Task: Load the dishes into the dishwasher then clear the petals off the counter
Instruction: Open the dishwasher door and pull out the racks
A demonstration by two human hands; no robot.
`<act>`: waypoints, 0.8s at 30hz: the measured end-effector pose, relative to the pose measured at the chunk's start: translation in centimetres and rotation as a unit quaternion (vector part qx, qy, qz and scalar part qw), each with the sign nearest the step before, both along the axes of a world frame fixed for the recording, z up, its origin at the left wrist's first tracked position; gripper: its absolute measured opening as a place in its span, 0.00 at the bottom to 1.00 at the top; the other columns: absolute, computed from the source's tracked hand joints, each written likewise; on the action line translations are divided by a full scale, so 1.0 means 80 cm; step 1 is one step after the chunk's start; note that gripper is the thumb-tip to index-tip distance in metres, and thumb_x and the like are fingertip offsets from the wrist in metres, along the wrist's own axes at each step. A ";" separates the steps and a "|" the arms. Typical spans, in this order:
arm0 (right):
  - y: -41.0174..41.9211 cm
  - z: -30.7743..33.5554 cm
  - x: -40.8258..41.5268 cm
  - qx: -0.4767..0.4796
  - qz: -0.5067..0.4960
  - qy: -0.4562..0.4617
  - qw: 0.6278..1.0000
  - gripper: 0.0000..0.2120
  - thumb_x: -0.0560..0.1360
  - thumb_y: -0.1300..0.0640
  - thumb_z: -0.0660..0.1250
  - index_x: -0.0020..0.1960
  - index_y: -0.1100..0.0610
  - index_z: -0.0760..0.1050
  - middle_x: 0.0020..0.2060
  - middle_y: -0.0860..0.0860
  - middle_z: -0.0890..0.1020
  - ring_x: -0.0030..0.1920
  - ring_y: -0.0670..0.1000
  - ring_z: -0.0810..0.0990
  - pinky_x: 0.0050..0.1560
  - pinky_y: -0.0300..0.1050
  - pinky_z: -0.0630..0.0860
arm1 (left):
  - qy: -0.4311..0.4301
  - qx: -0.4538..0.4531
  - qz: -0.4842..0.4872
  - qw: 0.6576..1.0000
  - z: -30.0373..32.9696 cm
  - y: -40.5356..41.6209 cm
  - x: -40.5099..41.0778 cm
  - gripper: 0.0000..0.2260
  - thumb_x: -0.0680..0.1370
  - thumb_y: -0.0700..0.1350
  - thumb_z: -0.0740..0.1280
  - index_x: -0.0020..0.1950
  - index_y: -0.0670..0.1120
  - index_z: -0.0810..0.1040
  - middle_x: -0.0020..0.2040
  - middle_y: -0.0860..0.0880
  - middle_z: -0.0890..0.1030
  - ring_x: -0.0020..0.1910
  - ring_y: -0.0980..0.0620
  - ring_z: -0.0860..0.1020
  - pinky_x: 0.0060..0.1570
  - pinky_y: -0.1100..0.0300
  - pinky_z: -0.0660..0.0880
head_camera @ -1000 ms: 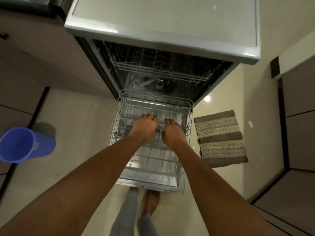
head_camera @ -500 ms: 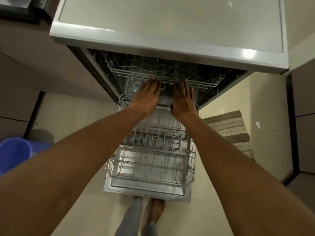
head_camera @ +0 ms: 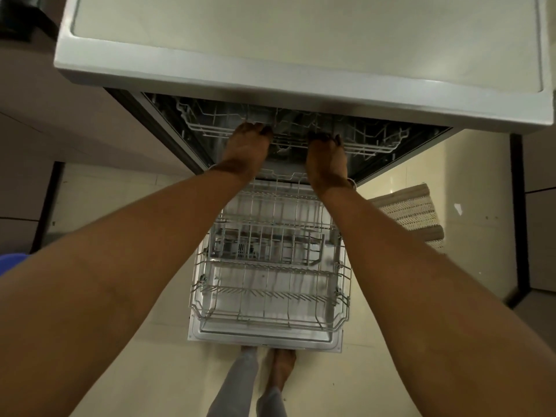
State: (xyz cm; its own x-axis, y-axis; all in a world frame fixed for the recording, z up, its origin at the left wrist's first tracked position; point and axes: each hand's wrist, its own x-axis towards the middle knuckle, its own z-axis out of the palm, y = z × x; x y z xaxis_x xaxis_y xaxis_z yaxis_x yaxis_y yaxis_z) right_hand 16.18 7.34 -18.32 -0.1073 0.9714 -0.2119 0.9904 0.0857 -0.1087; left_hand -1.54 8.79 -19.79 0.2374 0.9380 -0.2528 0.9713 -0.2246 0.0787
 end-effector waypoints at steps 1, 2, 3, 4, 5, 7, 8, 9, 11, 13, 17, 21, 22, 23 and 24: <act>0.000 0.003 0.001 -0.004 -0.003 -0.001 1.000 0.22 0.82 0.70 0.59 0.75 0.62 0.70 0.68 0.63 0.77 0.69 0.62 0.76 0.74 0.56 0.69 | -0.005 0.007 0.002 1.000 0.003 -0.001 0.001 0.21 0.78 0.36 0.67 0.71 0.42 0.72 0.66 0.39 0.76 0.67 0.38 0.73 0.70 0.48 0.68; 0.001 0.007 0.002 -0.010 -0.005 -0.006 1.000 0.20 0.82 0.69 0.59 0.73 0.62 0.72 0.66 0.63 0.79 0.67 0.63 0.78 0.70 0.56 0.74 | -0.009 0.012 0.004 1.000 0.005 -0.002 0.002 0.20 0.78 0.36 0.66 0.71 0.42 0.73 0.65 0.39 0.77 0.65 0.38 0.74 0.68 0.48 0.69; 0.002 0.009 0.003 -0.017 -0.007 -0.013 1.000 0.18 0.83 0.69 0.60 0.71 0.62 0.75 0.64 0.63 0.80 0.65 0.63 0.79 0.67 0.56 0.77 | -0.013 0.015 0.007 1.000 0.006 -0.003 0.003 0.19 0.79 0.35 0.65 0.70 0.42 0.74 0.64 0.39 0.78 0.64 0.39 0.74 0.67 0.48 0.70; 0.003 0.012 0.004 -0.022 -0.010 -0.020 1.000 0.17 0.83 0.68 0.61 0.70 0.62 0.76 0.62 0.63 0.81 0.64 0.63 0.80 0.65 0.56 0.78 | -0.015 0.019 0.013 1.000 0.006 -0.006 0.004 0.18 0.79 0.35 0.65 0.69 0.42 0.74 0.63 0.40 0.78 0.64 0.39 0.75 0.66 0.47 0.71; 0.003 0.013 0.004 -0.025 -0.013 -0.022 0.999 0.16 0.83 0.68 0.61 0.68 0.62 0.77 0.62 0.63 0.82 0.63 0.63 0.81 0.64 0.56 0.79 | -0.017 0.026 0.019 0.999 0.005 -0.009 0.004 0.18 0.79 0.35 0.64 0.69 0.43 0.75 0.62 0.40 0.79 0.63 0.39 0.75 0.66 0.47 0.72; 0.000 0.014 0.003 -0.024 -0.018 -0.020 0.999 0.15 0.83 0.67 0.62 0.66 0.62 0.78 0.61 0.63 0.82 0.62 0.62 0.81 0.63 0.55 0.79 | -0.025 0.049 0.021 0.998 0.000 -0.017 0.003 0.17 0.79 0.34 0.63 0.68 0.42 0.76 0.62 0.40 0.79 0.62 0.40 0.76 0.66 0.48 0.71; -0.003 0.015 0.002 -0.023 -0.019 -0.020 0.999 0.14 0.82 0.67 0.62 0.66 0.62 0.79 0.60 0.63 0.82 0.62 0.62 0.82 0.63 0.54 0.79 | -0.026 0.058 0.021 0.998 -0.003 -0.024 0.004 0.17 0.79 0.34 0.62 0.68 0.42 0.76 0.62 0.40 0.79 0.62 0.40 0.76 0.66 0.49 0.70; -0.008 0.015 0.002 -0.019 -0.018 -0.021 0.999 0.14 0.82 0.67 0.62 0.66 0.62 0.79 0.60 0.62 0.82 0.62 0.61 0.82 0.62 0.53 0.79 | -0.025 0.064 0.022 0.997 -0.005 -0.031 0.005 0.17 0.80 0.34 0.62 0.67 0.42 0.76 0.62 0.40 0.80 0.62 0.40 0.76 0.67 0.49 0.69; -0.019 0.017 0.000 -0.017 -0.018 -0.023 0.999 0.14 0.82 0.67 0.63 0.65 0.62 0.79 0.61 0.62 0.82 0.63 0.61 0.81 0.62 0.53 0.78 | -0.025 0.068 0.024 0.997 -0.007 -0.045 0.004 0.16 0.80 0.34 0.60 0.66 0.40 0.77 0.62 0.39 0.80 0.62 0.39 0.77 0.67 0.49 0.69; -0.032 0.020 -0.002 -0.020 -0.009 -0.031 0.999 0.13 0.82 0.67 0.63 0.63 0.62 0.80 0.60 0.61 0.83 0.62 0.61 0.82 0.61 0.53 0.79 | -0.023 0.070 0.024 0.997 -0.007 -0.057 0.003 0.15 0.80 0.33 0.60 0.65 0.40 0.77 0.61 0.38 0.80 0.61 0.38 0.77 0.69 0.47 0.70; -0.060 0.025 0.001 -0.037 -0.002 -0.046 0.998 0.13 0.82 0.67 0.62 0.63 0.62 0.80 0.61 0.62 0.82 0.63 0.62 0.81 0.62 0.54 0.78 | -0.010 0.046 0.031 0.998 0.006 -0.090 0.010 0.16 0.80 0.32 0.61 0.67 0.40 0.76 0.61 0.38 0.80 0.62 0.38 0.77 0.66 0.48 0.70; -0.092 0.029 0.006 -0.047 0.003 -0.058 0.997 0.13 0.80 0.68 0.64 0.62 0.61 0.79 0.58 0.60 0.83 0.61 0.60 0.82 0.60 0.52 0.80 | -0.006 0.024 0.042 0.999 0.014 -0.126 0.020 0.18 0.79 0.32 0.63 0.67 0.43 0.76 0.62 0.42 0.80 0.63 0.42 0.77 0.65 0.50 0.72; -0.097 0.031 0.007 -0.051 0.003 -0.055 0.997 0.13 0.80 0.69 0.64 0.62 0.60 0.79 0.58 0.60 0.83 0.60 0.59 0.83 0.60 0.51 0.81 | -0.005 0.015 0.040 0.999 0.015 -0.132 0.020 0.19 0.77 0.32 0.64 0.67 0.43 0.75 0.63 0.42 0.79 0.63 0.42 0.77 0.65 0.50 0.71; -0.102 0.034 0.008 -0.055 0.003 -0.052 0.997 0.13 0.79 0.69 0.65 0.62 0.60 0.79 0.58 0.60 0.84 0.60 0.59 0.83 0.59 0.51 0.81 | -0.004 0.008 0.039 0.999 0.015 -0.136 0.022 0.21 0.76 0.31 0.65 0.68 0.44 0.75 0.64 0.42 0.79 0.64 0.42 0.76 0.66 0.50 0.71; -0.107 0.036 0.008 -0.061 0.004 -0.050 0.997 0.14 0.79 0.69 0.66 0.63 0.61 0.79 0.58 0.60 0.84 0.60 0.59 0.83 0.59 0.50 0.80 | -0.004 0.002 0.042 0.999 0.017 -0.139 0.023 0.22 0.75 0.30 0.66 0.68 0.44 0.75 0.65 0.42 0.78 0.65 0.42 0.76 0.67 0.50 0.71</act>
State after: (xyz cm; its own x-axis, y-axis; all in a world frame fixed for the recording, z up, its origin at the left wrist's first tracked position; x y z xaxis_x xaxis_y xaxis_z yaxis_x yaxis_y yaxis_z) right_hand 16.85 -1.19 -15.47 -0.0875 0.9370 -0.3383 0.9961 0.0859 -0.0199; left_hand 0.26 -2.36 -18.40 0.1605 0.9554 -0.2478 0.9859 -0.1434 0.0858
